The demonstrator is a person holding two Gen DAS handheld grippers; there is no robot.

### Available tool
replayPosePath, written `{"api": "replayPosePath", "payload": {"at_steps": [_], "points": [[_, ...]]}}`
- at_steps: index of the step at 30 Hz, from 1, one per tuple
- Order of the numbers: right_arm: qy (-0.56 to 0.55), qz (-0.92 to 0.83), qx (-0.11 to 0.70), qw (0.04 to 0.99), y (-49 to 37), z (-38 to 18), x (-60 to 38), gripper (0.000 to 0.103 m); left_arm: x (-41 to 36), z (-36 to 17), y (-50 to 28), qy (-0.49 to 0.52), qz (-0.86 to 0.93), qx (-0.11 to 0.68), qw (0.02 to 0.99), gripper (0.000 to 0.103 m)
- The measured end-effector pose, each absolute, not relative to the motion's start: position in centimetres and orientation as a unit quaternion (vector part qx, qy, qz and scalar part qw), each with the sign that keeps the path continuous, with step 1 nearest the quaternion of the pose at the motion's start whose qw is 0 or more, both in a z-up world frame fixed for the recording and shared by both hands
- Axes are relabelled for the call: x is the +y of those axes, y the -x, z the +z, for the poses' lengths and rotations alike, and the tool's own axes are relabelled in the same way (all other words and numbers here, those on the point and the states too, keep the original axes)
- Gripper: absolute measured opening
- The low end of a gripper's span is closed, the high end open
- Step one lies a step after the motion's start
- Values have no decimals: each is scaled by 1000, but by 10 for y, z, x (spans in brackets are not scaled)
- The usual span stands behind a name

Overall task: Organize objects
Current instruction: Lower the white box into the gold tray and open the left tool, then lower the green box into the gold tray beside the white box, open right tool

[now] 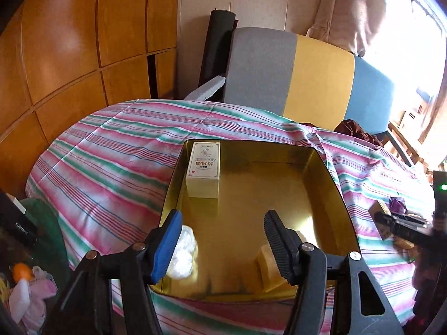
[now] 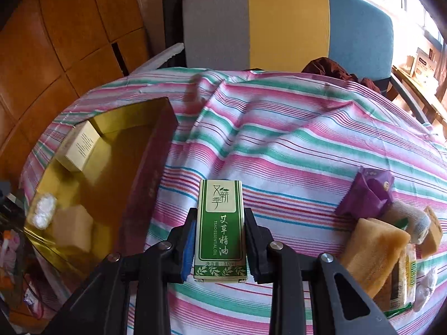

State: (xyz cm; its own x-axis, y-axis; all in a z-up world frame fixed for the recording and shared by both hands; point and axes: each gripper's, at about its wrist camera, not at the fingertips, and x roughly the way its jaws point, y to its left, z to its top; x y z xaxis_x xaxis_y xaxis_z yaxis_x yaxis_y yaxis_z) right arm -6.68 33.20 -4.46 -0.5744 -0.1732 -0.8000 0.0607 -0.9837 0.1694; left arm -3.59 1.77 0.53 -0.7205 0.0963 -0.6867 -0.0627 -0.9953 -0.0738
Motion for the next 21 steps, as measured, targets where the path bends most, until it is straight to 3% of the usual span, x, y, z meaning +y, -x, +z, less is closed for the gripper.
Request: {"api": "replayPosePath", "payload": {"at_steps": [11,19,21], "points": [[-461,-870,-63,163,115,-26,186,30,-33,-12,24,381,923,-55,4,62],[-499,-843,-31,197,134,-54,107,31,-76,-28,21,390,916,-87,-32,62],[-513,-832,-40,207,138,-63,97,35,-81,-31,22,393,914,-92,-34,62]]}}
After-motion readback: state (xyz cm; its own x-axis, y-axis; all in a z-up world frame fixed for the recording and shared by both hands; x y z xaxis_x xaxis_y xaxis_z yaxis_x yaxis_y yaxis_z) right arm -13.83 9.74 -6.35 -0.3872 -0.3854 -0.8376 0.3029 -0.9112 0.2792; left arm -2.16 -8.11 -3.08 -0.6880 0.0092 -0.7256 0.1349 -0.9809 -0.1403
